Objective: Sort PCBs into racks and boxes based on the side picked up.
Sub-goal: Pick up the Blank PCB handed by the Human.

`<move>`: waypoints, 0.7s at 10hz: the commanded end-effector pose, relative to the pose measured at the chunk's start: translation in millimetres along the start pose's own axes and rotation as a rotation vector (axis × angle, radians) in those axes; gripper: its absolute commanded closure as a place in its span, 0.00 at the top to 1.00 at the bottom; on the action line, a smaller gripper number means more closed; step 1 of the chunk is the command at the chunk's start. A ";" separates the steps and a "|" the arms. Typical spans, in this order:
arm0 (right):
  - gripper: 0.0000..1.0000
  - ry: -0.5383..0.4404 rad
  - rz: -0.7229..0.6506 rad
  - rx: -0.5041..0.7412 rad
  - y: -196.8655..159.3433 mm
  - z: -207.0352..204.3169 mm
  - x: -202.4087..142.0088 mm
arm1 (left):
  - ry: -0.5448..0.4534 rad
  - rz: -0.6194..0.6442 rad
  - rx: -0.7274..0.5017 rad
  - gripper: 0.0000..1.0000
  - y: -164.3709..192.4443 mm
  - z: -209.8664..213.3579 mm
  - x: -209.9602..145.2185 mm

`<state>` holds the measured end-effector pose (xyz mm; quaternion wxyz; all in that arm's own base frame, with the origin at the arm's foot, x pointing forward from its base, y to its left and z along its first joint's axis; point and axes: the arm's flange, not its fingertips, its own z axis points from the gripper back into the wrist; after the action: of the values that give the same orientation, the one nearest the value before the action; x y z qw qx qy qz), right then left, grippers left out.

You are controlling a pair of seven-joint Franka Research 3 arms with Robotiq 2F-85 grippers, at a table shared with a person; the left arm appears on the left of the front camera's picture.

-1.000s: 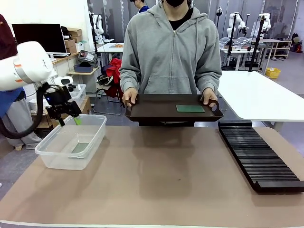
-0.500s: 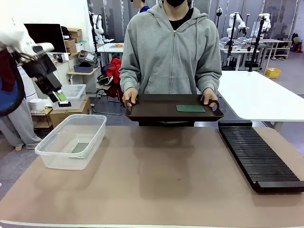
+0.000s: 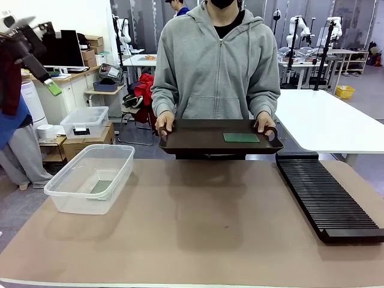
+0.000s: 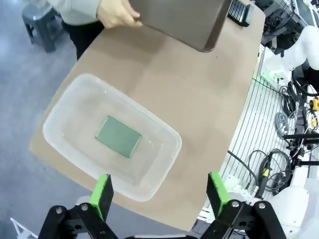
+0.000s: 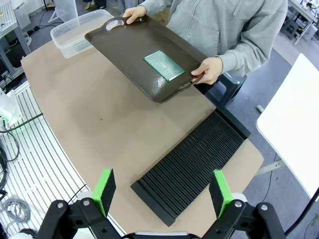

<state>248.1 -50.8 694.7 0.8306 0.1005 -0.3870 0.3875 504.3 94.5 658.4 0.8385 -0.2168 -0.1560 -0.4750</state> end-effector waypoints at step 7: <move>1.00 0.005 -0.002 0.006 -0.3 -1.2 -1.4 | -0.383 -0.251 -0.033 1.00 -31.8 -23.5 -28.6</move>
<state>248.1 -50.8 694.7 0.8306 0.1005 -0.3871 0.3875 470.2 94.7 638.0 0.7423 -0.2952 -0.3094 -0.5159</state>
